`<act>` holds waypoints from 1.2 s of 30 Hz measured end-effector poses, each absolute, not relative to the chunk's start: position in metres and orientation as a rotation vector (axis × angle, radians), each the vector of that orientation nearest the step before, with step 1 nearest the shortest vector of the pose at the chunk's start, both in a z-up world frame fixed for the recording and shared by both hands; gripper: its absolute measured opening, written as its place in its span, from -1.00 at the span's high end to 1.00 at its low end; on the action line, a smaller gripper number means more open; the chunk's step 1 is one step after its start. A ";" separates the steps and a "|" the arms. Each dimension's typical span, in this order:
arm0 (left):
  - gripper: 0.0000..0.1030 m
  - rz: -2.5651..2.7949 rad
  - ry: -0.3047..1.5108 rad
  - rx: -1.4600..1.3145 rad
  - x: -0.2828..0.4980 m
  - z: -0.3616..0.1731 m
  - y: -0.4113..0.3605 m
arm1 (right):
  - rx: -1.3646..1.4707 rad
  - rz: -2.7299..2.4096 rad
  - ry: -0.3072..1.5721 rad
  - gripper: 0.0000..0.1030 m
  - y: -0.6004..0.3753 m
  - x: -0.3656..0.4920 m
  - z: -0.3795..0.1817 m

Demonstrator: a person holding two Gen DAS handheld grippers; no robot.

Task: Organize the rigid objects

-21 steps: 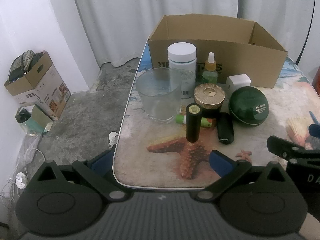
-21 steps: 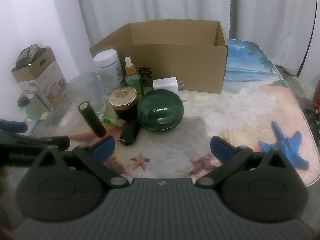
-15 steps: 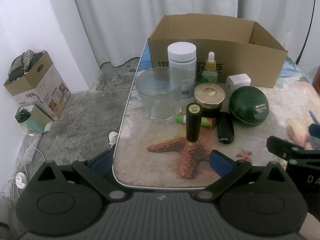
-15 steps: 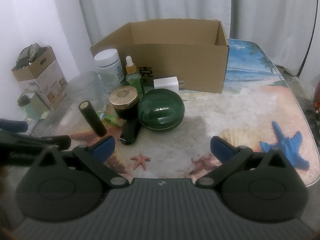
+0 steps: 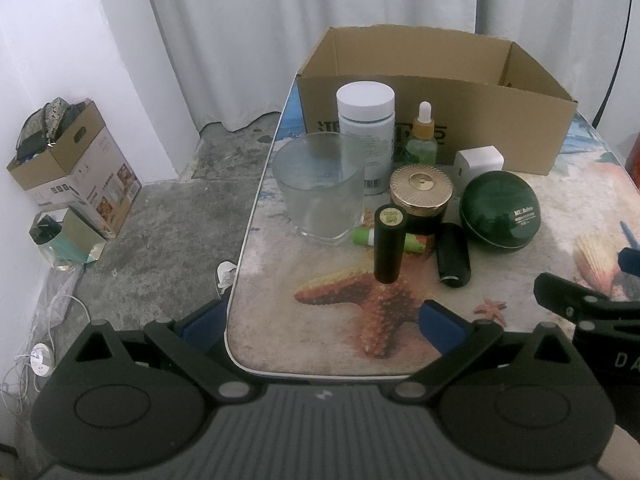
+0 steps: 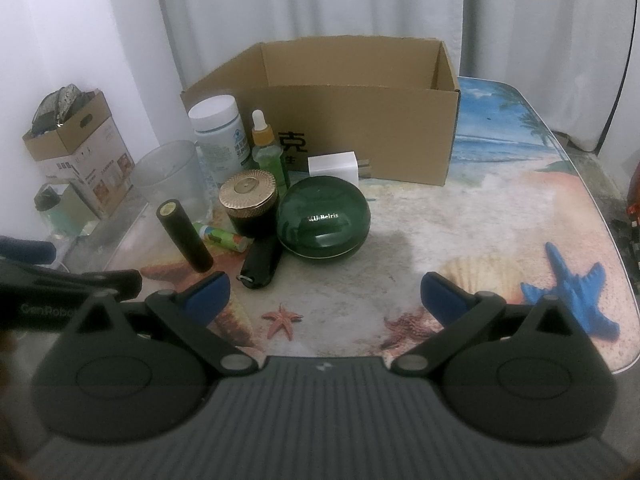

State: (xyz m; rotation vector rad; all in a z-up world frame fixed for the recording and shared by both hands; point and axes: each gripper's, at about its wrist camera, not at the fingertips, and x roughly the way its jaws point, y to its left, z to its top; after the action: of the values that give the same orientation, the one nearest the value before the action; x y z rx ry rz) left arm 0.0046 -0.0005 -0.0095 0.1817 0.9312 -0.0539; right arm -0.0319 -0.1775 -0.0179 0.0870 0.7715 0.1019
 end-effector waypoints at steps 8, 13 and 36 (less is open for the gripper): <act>-0.99 -0.061 0.933 0.184 0.004 -0.011 0.000 | 0.085 0.101 0.774 -0.98 -0.177 -0.031 -0.019; -0.99 -0.066 0.940 0.191 0.009 -0.014 0.001 | 0.083 0.098 0.776 -0.98 -0.180 -0.028 -0.022; -0.99 -0.206 0.790 0.213 0.023 0.010 -0.008 | 0.021 0.288 0.552 -0.98 -0.197 0.016 0.017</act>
State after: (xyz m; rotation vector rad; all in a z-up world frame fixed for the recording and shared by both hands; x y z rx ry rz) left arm 0.0226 -0.0082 0.0101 0.2132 0.7897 -0.2058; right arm 0.0163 -0.1966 0.0168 0.0209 0.5519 0.2879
